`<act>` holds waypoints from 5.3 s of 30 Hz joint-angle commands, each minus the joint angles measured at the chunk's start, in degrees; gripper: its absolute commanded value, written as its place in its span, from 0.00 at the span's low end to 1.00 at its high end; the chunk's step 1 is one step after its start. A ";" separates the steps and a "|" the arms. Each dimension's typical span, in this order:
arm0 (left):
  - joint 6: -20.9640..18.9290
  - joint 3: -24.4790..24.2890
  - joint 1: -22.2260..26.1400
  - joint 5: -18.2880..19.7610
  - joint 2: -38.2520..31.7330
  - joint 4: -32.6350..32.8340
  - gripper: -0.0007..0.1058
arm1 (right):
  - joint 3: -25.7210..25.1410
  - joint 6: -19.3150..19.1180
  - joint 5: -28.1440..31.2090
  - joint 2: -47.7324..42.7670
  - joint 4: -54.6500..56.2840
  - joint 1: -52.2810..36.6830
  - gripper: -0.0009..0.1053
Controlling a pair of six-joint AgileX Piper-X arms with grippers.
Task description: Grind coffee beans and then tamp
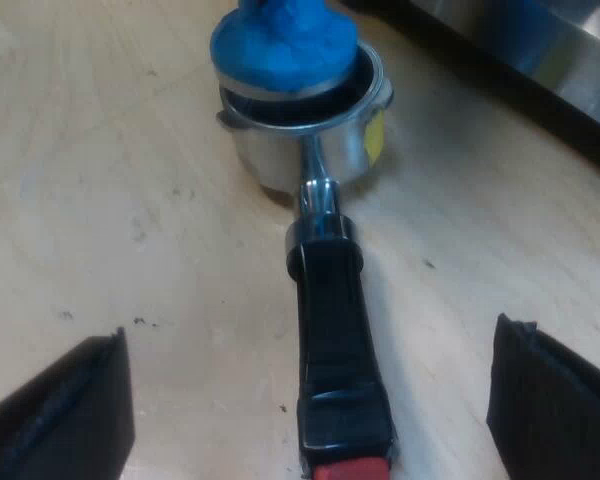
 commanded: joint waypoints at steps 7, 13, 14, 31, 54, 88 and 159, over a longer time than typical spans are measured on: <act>-0.58 -0.43 -0.34 0.22 0.13 -1.27 0.01 | -0.04 0.19 0.22 -0.34 -0.41 0.15 0.71; -0.58 0.38 -0.34 2.29 0.13 -1.85 0.01 | -0.04 0.19 0.22 -0.34 -0.41 0.15 0.71; -0.58 0.54 -0.34 2.29 0.13 -2.14 0.01 | -0.04 0.19 0.22 -0.34 -0.41 0.15 0.71; -0.04 1.26 -0.34 0.90 4.42 -3.02 0.01 | -0.04 0.19 0.22 -0.34 -0.41 0.15 0.71; -1.66 11.05 -12.90 -12.33 4.40 -7.11 0.01 | -0.04 0.19 0.22 -0.34 -0.41 0.15 0.71; -1.91 8.08 -0.72 -13.67 -17.15 3.84 0.01 | -7.58 -0.71 0.47 -0.34 1.03 0.15 0.71; -1.81 2.79 11.23 -18.07 -43.06 4.66 0.79 | -36.47 2.60 3.47 3.18 40.35 0.01 0.71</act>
